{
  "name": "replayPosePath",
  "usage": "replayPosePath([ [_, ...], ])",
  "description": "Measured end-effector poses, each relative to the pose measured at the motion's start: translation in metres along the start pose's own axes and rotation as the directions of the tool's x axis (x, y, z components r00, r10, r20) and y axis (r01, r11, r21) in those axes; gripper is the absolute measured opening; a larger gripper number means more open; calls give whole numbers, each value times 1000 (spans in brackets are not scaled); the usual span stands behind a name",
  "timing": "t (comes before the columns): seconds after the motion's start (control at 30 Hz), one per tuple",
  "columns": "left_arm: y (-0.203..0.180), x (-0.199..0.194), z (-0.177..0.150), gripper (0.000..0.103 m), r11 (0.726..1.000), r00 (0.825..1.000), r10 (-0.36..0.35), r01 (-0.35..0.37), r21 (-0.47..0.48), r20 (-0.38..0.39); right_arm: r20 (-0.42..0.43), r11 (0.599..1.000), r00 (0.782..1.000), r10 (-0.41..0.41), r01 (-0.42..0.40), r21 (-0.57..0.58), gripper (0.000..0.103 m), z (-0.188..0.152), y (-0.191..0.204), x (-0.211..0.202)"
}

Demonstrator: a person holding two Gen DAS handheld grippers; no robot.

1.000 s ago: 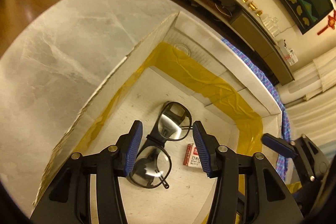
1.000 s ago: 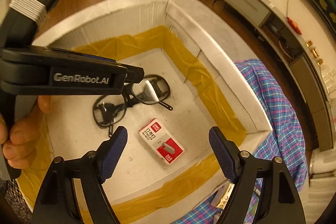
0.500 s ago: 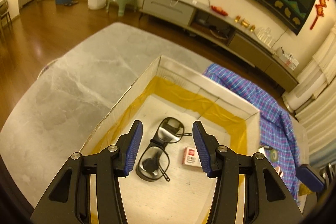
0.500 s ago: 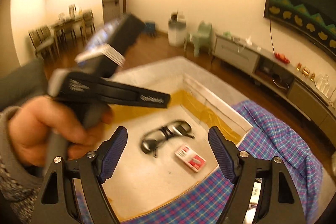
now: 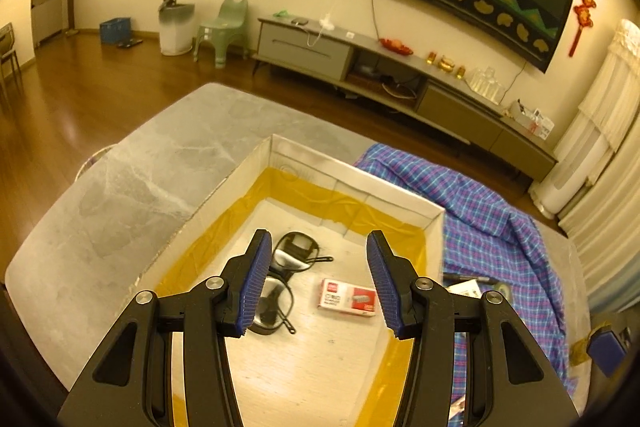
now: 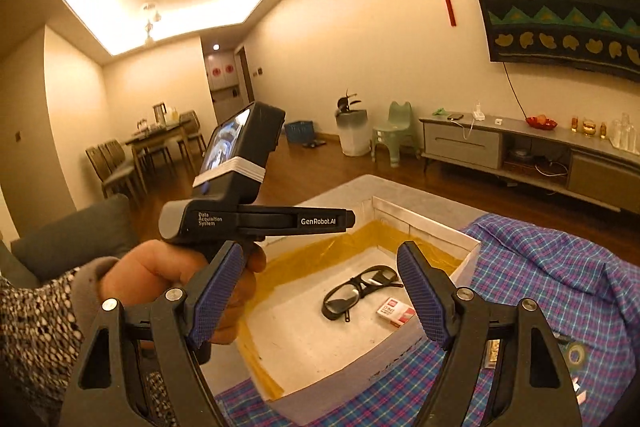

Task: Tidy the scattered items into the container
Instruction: 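Withdraw both tools from the white box back over the cloth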

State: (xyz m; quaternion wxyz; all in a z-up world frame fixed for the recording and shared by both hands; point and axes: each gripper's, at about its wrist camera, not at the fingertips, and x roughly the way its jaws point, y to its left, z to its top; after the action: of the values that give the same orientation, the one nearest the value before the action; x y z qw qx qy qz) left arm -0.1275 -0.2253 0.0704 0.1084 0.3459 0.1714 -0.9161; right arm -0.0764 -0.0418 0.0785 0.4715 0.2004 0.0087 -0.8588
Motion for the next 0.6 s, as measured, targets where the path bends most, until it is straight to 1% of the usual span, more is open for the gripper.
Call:
replayPosePath([
  [0.13,-14,-13,-8,53,1000,999,-23,23,4,27,33,999,999,21,-23,37,80,4,-7,-13],
  [0.2,-23,-20,-14,53,999,998,-40,39,23,40,57,997,998,32,-36,65,80,8,-12,-23],
  [0.3,-43,-31,-23,53,994,995,-71,64,85,70,96,995,995,20,-30,99,80,13,-22,-43],
  [0.37,-59,-36,-30,53,987,992,-101,90,136,78,126,992,992,-11,-5,124,80,15,-31,-60],
  [0.47,-82,-38,-42,53,969,984,-168,155,194,54,151,984,987,-61,34,174,80,13,-48,-83],
  [0.53,-98,-35,-53,53,952,977,-212,204,228,14,158,975,981,-109,74,211,80,7,-63,-98],
  [0.6,-116,-30,-65,53,936,971,-237,235,263,-26,149,961,977,-150,109,254,80,-2,-78,-110],
])
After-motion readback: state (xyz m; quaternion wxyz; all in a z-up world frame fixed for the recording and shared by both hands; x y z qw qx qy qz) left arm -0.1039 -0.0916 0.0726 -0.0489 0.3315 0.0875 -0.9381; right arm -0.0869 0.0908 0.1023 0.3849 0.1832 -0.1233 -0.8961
